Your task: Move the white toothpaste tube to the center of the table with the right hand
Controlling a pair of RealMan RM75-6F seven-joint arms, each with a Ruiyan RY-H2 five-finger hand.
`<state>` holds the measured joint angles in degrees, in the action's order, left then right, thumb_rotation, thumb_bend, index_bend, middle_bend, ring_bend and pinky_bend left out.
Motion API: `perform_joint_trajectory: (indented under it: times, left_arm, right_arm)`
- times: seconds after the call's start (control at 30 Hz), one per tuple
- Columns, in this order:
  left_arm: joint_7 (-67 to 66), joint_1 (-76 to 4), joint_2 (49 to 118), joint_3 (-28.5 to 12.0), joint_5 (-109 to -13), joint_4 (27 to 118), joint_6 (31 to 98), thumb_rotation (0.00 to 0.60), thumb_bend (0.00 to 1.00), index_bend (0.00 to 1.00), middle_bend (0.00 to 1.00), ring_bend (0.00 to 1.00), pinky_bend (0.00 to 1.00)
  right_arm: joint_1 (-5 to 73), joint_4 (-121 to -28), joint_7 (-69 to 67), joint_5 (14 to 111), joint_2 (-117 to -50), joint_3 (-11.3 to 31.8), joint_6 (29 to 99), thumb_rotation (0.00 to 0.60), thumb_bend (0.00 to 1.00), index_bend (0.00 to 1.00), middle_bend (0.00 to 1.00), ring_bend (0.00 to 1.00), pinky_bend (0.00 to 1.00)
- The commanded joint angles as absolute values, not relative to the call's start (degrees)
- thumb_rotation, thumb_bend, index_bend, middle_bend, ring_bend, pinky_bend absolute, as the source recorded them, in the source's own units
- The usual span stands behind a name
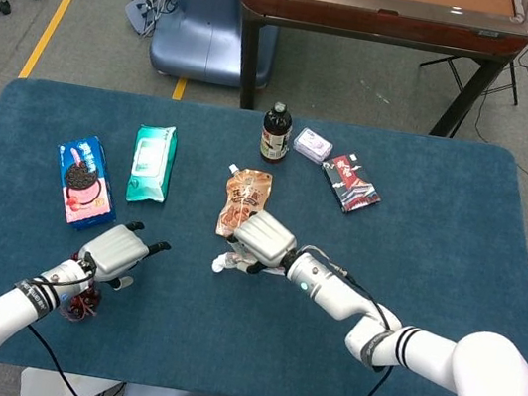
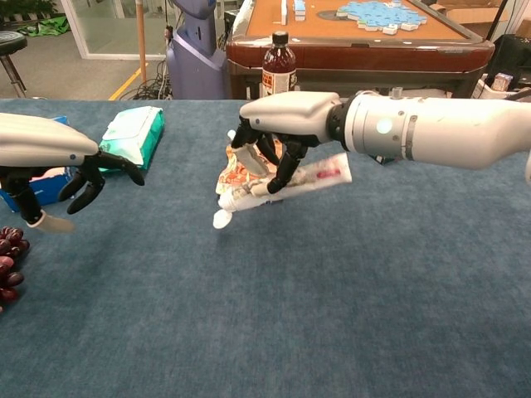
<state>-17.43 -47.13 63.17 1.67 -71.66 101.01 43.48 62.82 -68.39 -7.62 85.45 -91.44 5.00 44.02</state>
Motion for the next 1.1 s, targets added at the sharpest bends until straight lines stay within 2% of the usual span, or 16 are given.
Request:
perform_joint_trajectory:
  times: [0.03,0.1,0.17,0.23,0.5,0.73,1.0,1.1]
  left_arm:
    - [-17.31,-46.95,63.05,1.67,-71.77,100.99,43.54,0.600,0.25,0.13,0.59,0.54,0.11]
    - [-17.15,-46.78,62.97,1.63,-71.85,100.91,43.61,0.600,0.25,0.13,0.59,0.54,0.11]
    - [-16.93,-46.58,62.95,1.53,-71.90,100.78,43.79,0.600,0.25,0.13,0.59,0.54,0.11]
    - [-16.63,-46.39,62.94,1.39,-71.91,100.67,43.97,0.600,0.25,0.13,0.59,0.54,0.11]
    - [-13.88,-43.90,62.38,0.16,-71.88,99.87,47.93,0.600,0.25,0.13,0.58,0.53,0.11]
    - [-11.07,-38.86,62.60,-0.54,-70.29,97.14,54.73,0.600,0.25,0.13,0.48,0.47,0.11]
    - [-9.50,-30.10,65.51,-0.95,-70.66,92.19,68.10,0.600,0.25,0.12,0.34,0.36,0.11]
    - [-10.10,-26.70,66.77,-0.97,-70.76,90.70,73.16,0.600,0.25,0.12,0.32,0.34,0.11]
  right_arm:
    - [62.61,-69.01,-7.17,85.06,-90.60,5.40,43.97,0.600,0.26,0.37,0.44,0.47,0.38]
    - [62.38,-70.01,-6.58,84.74,-89.41,5.69,43.99,0.600,0.24,0.22,0.38,0.43,0.36]
    - [62.10,-71.39,-5.79,84.38,-87.83,5.97,44.04,0.600,0.23,0.12,0.34,0.41,0.36]
    - [61.60,-72.53,-4.90,84.03,-86.48,6.40,44.77,0.600,0.23,0.07,0.31,0.40,0.35]
    - [56.62,-81.64,2.46,79.09,-76.46,7.28,48.15,0.600,0.21,0.06,0.27,0.29,0.32]
    - [48.83,-89.01,8.24,73.51,-68.23,5.88,54.07,0.600,0.20,0.06,0.26,0.27,0.32]
    - [37.85,-92.93,9.13,71.29,-62.86,2.87,63.90,0.600,0.18,0.06,0.23,0.25,0.32]
    - [33.59,-93.75,8.62,71.58,-61.93,1.60,67.91,0.600,0.17,0.06,0.22,0.23,0.32]
